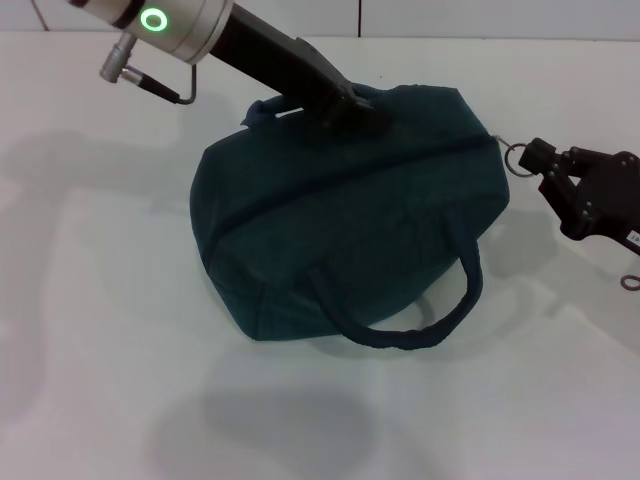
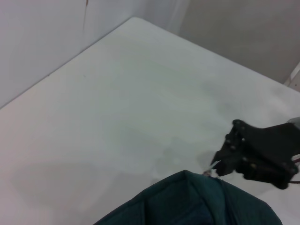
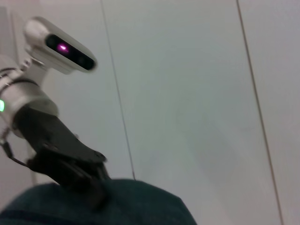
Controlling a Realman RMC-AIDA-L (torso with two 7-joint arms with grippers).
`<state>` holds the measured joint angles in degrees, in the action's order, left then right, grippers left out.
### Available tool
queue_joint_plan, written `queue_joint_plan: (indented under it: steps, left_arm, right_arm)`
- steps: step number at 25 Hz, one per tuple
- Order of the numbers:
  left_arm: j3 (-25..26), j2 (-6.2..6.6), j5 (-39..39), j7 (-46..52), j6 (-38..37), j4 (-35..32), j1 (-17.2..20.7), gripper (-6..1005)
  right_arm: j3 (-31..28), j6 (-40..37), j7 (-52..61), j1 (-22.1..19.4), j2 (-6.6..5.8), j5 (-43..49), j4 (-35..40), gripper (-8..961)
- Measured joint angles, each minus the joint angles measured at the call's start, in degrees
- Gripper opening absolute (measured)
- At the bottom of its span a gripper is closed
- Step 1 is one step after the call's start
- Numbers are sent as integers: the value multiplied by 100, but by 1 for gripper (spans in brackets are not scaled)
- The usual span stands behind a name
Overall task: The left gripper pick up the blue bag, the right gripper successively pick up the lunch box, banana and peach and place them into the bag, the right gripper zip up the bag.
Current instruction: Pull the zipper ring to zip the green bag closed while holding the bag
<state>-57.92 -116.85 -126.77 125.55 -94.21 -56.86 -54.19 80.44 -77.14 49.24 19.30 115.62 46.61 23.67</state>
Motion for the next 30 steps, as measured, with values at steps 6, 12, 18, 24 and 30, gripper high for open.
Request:
queue_joint_plan:
  steps: [6, 12, 18, 24, 30]
  left_arm:
    - [1, 40, 45, 2, -131, 0, 15, 55]
    - [70, 56, 60, 4, -197, 0, 43, 59]
    - [70, 64, 104, -41, -204, 0, 67, 63]
    - [70, 66, 188, -56, -230, -1, 77, 66]
    - [73, 35, 332, -77, -239, -1, 160, 70]
  right_arm:
    - [13, 451, 42, 72, 7, -4, -66, 33]
    - [100, 797, 42, 91, 20, 31, -73, 34]
    - [286, 1121, 42, 322, 28, 32, -358, 34]
    - [292, 1047, 46, 441, 31, 34, -585, 34]
    - [353, 957, 347, 403, 6, 39, -608, 35]
